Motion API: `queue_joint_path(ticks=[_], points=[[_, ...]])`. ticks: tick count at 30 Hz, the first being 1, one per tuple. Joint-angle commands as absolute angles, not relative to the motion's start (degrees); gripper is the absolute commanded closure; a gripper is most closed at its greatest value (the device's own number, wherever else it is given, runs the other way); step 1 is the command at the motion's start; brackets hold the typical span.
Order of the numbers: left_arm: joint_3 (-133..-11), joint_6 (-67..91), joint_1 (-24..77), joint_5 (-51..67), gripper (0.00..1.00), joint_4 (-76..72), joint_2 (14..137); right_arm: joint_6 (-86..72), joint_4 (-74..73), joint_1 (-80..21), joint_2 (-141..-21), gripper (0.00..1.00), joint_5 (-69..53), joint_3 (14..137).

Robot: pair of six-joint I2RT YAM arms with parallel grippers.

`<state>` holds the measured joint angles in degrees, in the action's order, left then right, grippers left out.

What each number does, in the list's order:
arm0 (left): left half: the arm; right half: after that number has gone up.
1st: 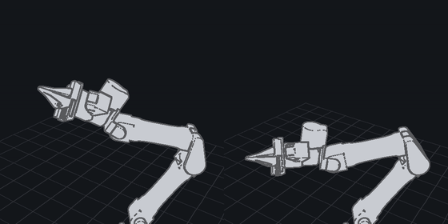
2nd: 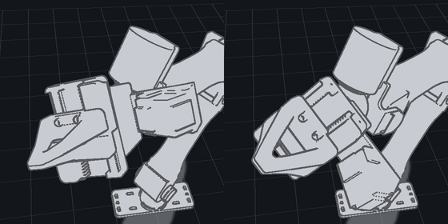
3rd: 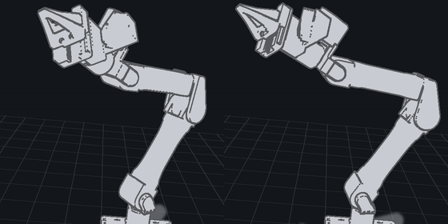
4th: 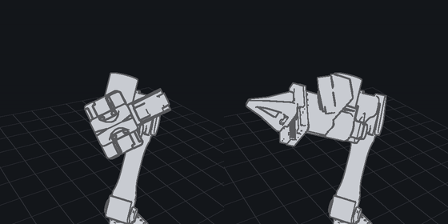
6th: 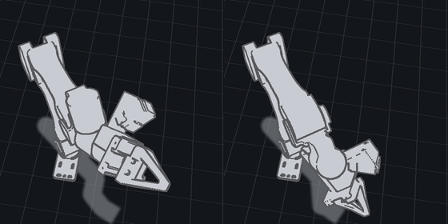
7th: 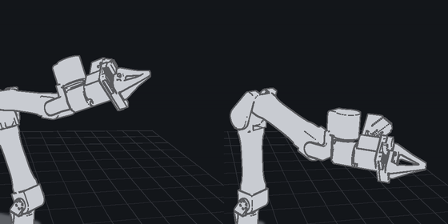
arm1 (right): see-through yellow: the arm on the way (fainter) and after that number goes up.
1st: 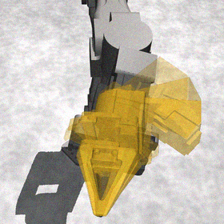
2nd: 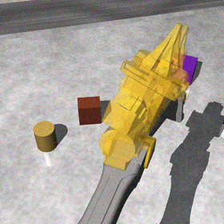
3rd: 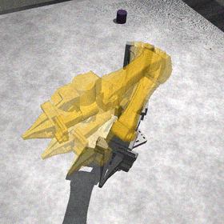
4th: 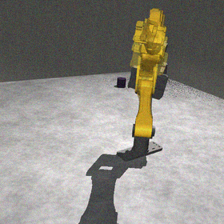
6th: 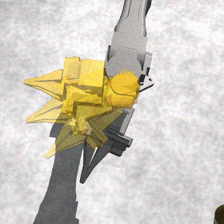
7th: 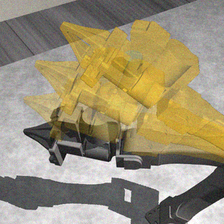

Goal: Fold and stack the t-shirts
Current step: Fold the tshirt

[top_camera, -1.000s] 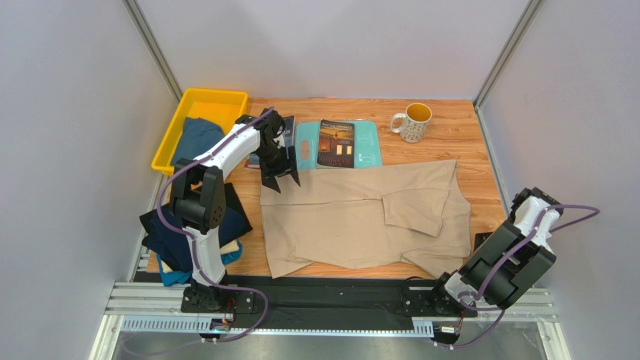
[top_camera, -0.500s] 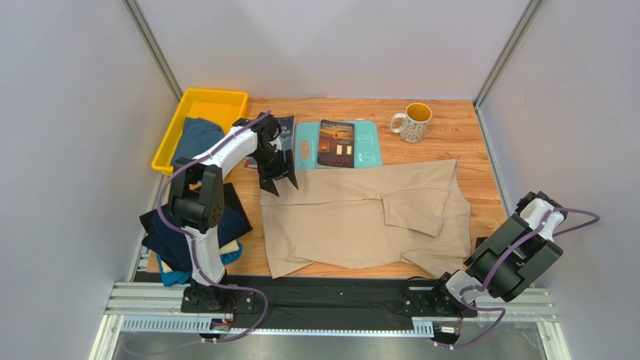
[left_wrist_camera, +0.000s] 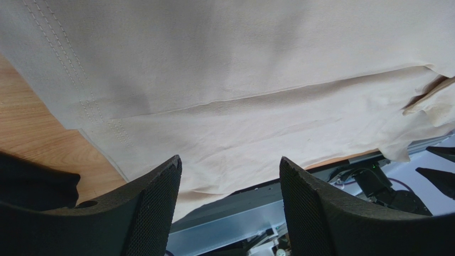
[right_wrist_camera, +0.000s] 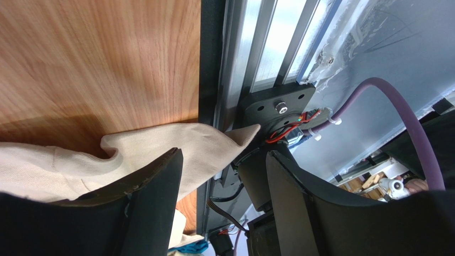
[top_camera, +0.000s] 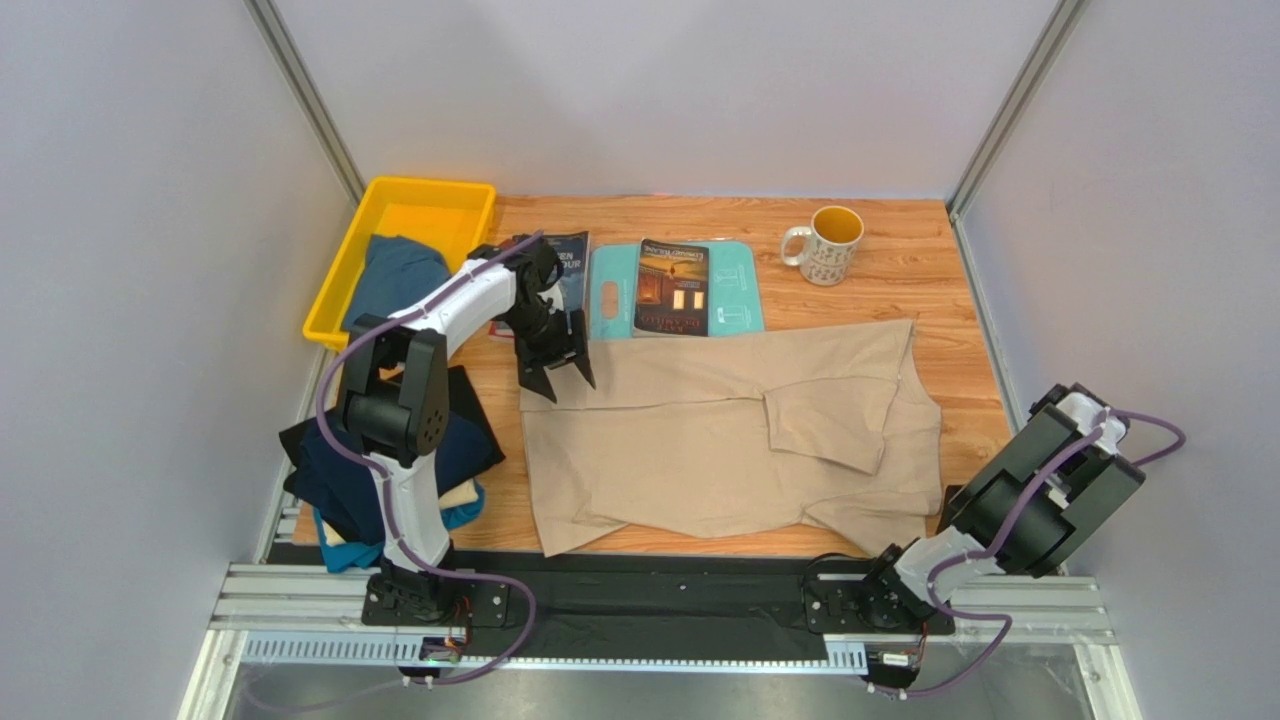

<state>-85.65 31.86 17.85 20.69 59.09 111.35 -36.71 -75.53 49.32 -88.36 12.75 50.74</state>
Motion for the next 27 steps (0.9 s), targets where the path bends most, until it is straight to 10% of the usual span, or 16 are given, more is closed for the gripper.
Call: queue_joint_path(ticks=[1,27], points=[[-83.9,32.9,17.8,21.0,0.26,57.5,108.6,-37.4,-77.2,49.2,-88.4,0.36,13.0,51.2],[-78.4,35.3,19.2,20.5,0.26,54.9,107.4,-38.2,-77.6,35.9,-99.9,0.48,15.4,50.8]])
